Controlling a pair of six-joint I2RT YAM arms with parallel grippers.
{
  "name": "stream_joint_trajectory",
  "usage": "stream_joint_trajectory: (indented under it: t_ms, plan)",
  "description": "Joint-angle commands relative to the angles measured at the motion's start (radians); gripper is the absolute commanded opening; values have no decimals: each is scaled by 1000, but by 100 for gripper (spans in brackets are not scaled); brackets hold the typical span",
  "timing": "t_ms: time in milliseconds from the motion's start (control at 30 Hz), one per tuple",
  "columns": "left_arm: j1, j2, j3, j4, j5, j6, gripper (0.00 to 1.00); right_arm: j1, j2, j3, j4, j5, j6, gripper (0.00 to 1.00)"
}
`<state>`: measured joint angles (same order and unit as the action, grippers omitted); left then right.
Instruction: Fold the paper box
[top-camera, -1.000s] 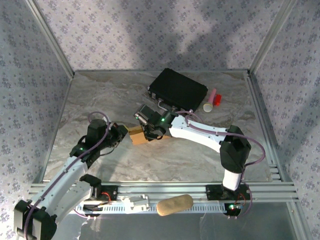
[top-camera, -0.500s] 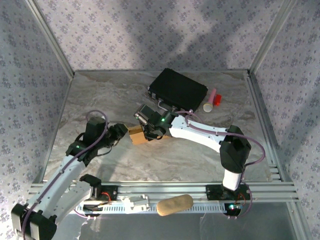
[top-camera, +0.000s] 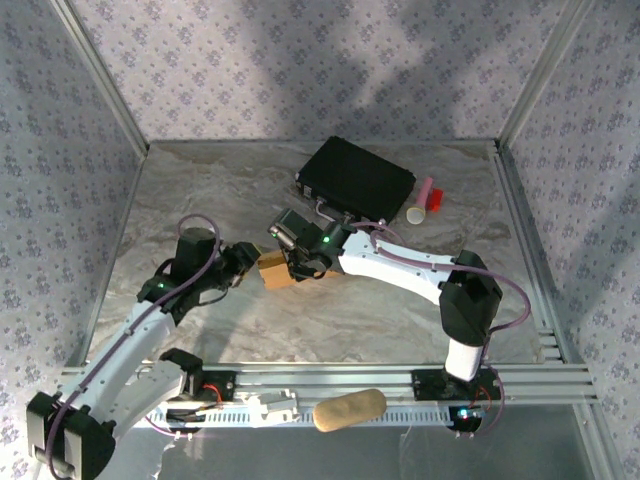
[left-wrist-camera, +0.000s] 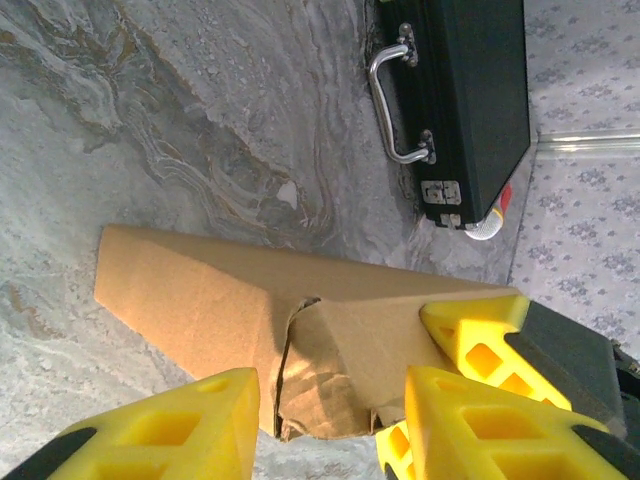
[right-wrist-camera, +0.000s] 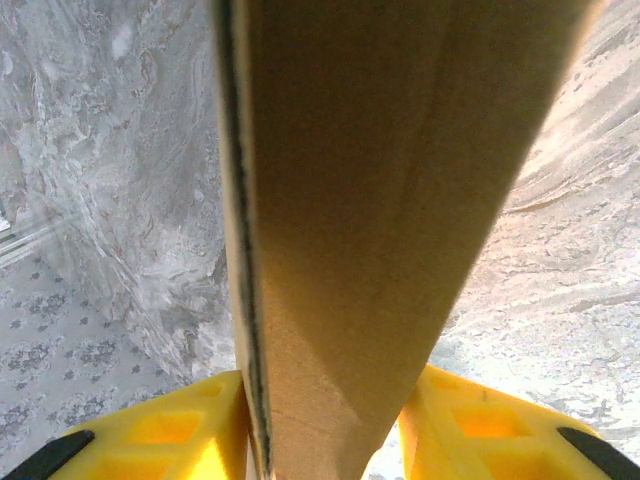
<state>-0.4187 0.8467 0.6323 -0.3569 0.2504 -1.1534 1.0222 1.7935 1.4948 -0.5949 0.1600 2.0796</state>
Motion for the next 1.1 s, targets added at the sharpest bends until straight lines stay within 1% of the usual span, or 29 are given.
stream_joint_trajectory:
  t_ms: [0, 367, 500, 700, 867, 1067]
  plan:
    - [1, -1, -17, 33, 17, -2, 39, -5, 21, -30, -57, -10, 283, 41]
    - [2, -24, -69, 32, -3, 6, 26, -6, 19, -36, -52, -11, 282, 40]
    - [3, -34, -64, 26, -18, 10, 25, -5, 17, -37, -55, -11, 281, 40]
    - [5, -37, 7, -9, -40, 40, 25, -5, 14, -41, -52, -8, 281, 40]
    - [5, 13, 43, -3, 10, 69, 22, -5, 14, -41, -51, -8, 282, 40]
    - [5, 28, 15, 19, 41, 65, 20, -5, 18, -41, -49, -8, 281, 40]
